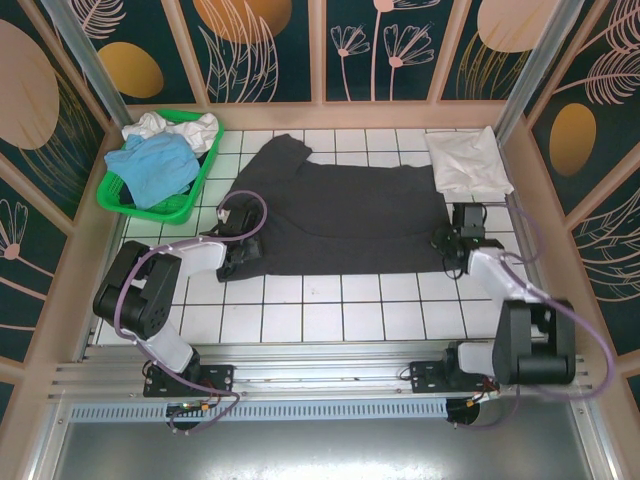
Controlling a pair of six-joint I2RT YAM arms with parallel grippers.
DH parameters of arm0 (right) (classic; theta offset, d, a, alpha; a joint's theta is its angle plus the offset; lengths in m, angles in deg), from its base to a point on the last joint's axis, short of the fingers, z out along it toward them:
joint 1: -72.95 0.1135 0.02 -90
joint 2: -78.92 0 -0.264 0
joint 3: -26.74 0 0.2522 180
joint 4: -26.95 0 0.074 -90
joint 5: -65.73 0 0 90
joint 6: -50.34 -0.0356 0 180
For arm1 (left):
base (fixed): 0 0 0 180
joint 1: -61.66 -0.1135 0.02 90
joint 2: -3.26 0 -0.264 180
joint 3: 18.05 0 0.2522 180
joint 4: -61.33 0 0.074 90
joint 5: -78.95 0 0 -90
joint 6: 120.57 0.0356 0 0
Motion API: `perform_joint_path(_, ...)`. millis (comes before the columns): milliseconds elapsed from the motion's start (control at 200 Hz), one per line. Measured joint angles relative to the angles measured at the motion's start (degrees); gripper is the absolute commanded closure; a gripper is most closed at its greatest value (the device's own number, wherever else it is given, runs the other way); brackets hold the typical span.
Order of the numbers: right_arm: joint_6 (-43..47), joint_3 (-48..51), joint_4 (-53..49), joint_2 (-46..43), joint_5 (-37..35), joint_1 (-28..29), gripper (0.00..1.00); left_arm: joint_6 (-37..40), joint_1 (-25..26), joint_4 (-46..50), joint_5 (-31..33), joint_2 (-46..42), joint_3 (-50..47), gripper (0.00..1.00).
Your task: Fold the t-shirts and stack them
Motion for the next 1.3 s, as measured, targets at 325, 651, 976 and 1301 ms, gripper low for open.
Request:
perform_joint_path(325,0.09,-6.10,4.39,16.39,0.46,-5.22,0.66,-0.46,0.02,0.11,-0.79,-3.26,-3.34,0.30)
perform_joint_path(651,0.11,-5.46,2.58,10.40,-2.25,-0.11,0.56,-1.27,0.02,3.72,-1.11,-6.99,-4.70,0.26)
perform_joint_path(976,0.15,-3.06,3.54,8.52,-2.21,11.89,0.48,-3.15,6.60,8.15,1.29,-11.39,-0.52,0.27)
perform_joint_path(1301,0.55,1.79,4.83,8.70,-1.90,10.34,0.47,-14.01,6.80,16.55,5.42,-22.97,-12.20,0.27)
